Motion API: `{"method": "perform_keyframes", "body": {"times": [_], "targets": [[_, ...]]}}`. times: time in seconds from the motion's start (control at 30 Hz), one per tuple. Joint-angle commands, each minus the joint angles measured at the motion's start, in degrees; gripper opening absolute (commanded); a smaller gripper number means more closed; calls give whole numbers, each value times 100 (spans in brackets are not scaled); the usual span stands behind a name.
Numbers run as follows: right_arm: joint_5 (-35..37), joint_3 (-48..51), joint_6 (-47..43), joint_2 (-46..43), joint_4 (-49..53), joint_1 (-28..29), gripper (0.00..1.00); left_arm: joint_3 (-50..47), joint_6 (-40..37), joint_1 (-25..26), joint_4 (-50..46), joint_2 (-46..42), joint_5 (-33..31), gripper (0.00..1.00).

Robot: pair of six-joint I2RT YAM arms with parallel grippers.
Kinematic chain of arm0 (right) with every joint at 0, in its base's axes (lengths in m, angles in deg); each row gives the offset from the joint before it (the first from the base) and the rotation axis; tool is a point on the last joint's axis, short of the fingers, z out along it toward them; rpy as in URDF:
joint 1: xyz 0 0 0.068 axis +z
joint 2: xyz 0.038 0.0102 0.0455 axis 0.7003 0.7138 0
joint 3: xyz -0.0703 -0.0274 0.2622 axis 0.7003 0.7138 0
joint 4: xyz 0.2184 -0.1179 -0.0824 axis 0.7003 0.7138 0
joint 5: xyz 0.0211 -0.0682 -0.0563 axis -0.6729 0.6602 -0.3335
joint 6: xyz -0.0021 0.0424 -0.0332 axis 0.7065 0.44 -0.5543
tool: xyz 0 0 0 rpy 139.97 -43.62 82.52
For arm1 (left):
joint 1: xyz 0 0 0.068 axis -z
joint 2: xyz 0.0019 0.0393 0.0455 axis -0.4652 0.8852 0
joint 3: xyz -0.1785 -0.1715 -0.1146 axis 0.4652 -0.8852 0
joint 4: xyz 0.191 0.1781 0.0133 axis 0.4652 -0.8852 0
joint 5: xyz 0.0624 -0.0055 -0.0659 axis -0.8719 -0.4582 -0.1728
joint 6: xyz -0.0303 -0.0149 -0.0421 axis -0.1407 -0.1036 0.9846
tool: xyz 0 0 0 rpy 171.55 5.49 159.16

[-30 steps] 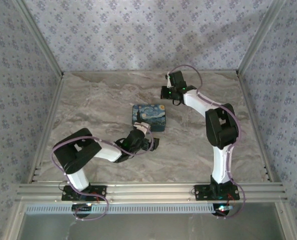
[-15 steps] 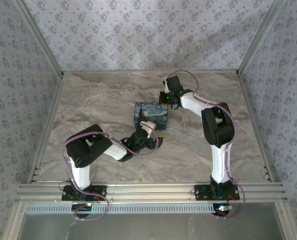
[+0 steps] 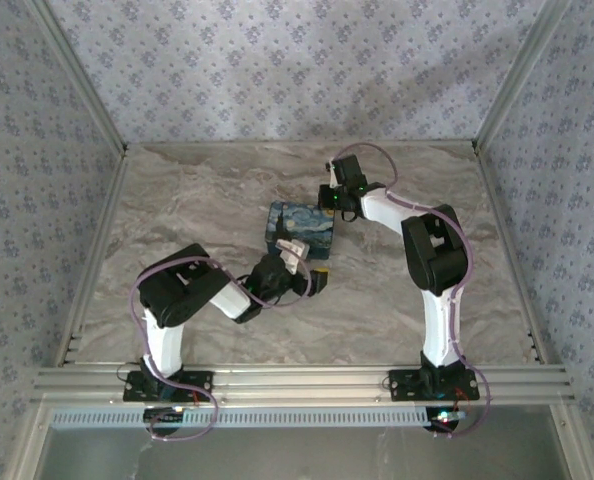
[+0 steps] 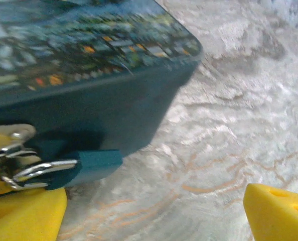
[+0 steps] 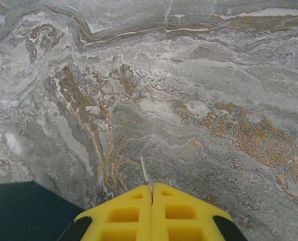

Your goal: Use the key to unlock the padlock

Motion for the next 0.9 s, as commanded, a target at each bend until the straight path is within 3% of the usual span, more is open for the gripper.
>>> {"method": "perform_keyframes", "body": {"times": [0.0,0.3,0.47,0.57,0.87], "targets": [[-39,193,48,-30,181,65,0,-189,445,-153,676,112,102,92],[-29,284,39,-107,120,71,0,-383,1172,-471,983,246,248,92],[-23,325,37,-129,103,71,0,-521,1656,-788,1806,502,883,81],[-15,341,39,-156,108,71,0,-462,1824,-904,1816,533,1230,81],[-20,382,33,-160,74,57,0,-443,1945,-1017,1692,543,1425,72]]}}
